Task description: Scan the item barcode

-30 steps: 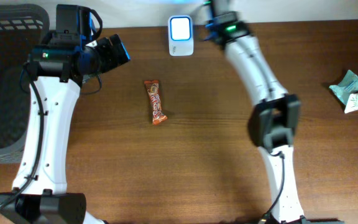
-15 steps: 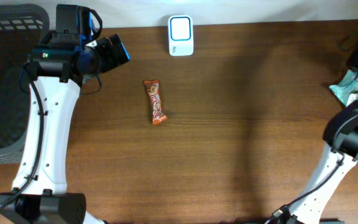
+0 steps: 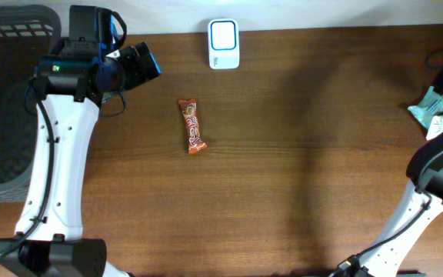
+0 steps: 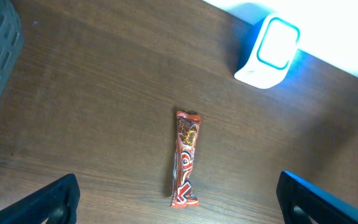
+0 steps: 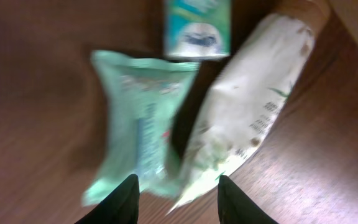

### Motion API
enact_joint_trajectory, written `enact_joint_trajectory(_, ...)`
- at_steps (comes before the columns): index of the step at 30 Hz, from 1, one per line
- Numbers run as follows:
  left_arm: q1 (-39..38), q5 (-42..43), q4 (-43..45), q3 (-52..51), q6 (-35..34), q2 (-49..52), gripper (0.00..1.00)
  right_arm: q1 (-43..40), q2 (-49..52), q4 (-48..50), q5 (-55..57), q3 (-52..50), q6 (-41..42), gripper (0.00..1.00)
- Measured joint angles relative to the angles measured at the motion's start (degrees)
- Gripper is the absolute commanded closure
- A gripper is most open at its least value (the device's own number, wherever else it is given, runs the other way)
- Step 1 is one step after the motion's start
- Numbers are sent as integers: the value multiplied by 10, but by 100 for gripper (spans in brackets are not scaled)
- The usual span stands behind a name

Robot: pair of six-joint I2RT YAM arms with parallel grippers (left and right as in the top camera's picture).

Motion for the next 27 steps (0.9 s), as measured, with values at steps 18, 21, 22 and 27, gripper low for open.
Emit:
enact_joint_trajectory(18,0,0,0,0,0,0,1,345,-191,-96,-256,-86,6,1)
enact_joint_trajectory(21,0,0,0,0,0,0,1,411,-185,-13,-283,-159,6,1)
enact_joint_trajectory(22,0,0,0,0,0,0,1,433,-183,12,-297,-183,6,1)
enact_joint_trajectory(27,0,0,0,0,0,0,1,507,-180,175,-371,-296,57,13)
